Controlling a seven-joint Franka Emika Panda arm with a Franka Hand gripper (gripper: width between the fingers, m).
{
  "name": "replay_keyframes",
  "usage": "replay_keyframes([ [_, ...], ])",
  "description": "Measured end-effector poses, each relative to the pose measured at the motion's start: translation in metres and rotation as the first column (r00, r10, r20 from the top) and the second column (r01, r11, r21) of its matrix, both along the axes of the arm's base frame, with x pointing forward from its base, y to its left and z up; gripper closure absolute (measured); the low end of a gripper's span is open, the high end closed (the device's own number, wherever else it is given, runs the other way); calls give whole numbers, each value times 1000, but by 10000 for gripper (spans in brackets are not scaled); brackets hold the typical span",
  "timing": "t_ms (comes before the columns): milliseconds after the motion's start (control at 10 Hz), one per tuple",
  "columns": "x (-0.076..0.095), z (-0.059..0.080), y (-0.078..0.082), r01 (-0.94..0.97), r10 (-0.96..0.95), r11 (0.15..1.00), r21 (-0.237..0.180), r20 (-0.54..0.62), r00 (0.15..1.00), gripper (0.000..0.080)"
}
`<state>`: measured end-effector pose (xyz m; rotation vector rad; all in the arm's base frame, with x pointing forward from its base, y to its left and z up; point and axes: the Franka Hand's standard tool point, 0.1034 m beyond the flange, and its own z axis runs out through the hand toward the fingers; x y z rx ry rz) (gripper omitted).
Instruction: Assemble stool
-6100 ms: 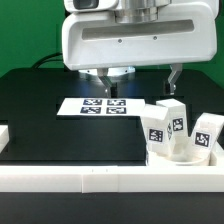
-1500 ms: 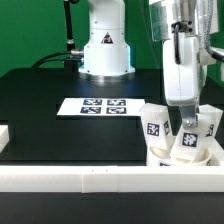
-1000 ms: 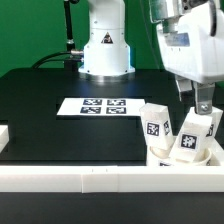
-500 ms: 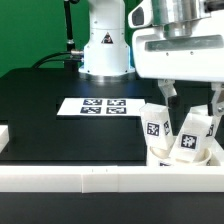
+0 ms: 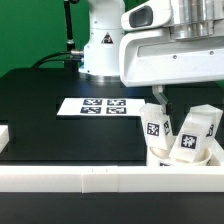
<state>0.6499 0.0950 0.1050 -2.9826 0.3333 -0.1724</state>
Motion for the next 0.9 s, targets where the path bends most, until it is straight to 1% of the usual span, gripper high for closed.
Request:
replay_keyframes([
  [100,0,0,-3,-120,121,992,-30,11,993,150],
  [200,0,-1,-5,-244,246,968,-64,15,969,150],
  [300,-1,-4,-5,-424,427,899,-109,2,904,150],
  [400,1,-5,-5,-535,537,835,-129,-18,843,150],
  [500,4,-5,-3,-612,614,778,-145,-34,789,150],
  [600,6,-6,-2,-703,704,694,-155,-56,708,150],
  [700,7,-6,-2,-761,761,630,-156,-74,645,150],
  [800,9,-4,-3,-821,821,546,-169,-86,564,150],
  [900,9,-4,-3,-853,854,493,-174,-93,512,150],
])
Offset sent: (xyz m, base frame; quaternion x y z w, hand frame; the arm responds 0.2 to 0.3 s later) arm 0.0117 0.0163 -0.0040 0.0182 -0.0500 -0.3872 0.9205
